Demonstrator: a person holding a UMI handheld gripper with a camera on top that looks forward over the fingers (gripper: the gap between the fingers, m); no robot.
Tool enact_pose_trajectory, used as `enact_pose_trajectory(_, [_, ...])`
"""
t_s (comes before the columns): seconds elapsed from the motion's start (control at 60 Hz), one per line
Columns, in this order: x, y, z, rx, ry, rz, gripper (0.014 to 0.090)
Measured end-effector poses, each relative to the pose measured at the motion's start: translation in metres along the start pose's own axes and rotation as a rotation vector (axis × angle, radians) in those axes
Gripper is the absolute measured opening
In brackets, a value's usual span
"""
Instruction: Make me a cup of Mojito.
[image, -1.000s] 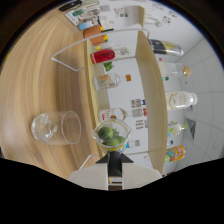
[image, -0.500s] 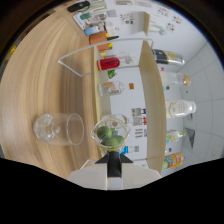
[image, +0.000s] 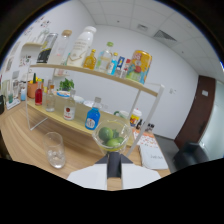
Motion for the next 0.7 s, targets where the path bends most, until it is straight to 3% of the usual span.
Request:
enact_pose_trajectory(0.333, [0.012,0.155,0.034,-0.317,-0.058,0.330,0.0160])
enact_pose_trajectory(0.517, [0.004,0.192,0.041,-0.399,-0.095,0.403,0.0160])
enact_pose_trajectory(0.7, [0.002,0.198,0.048,-0.398,-0.119,0.422,0.0169])
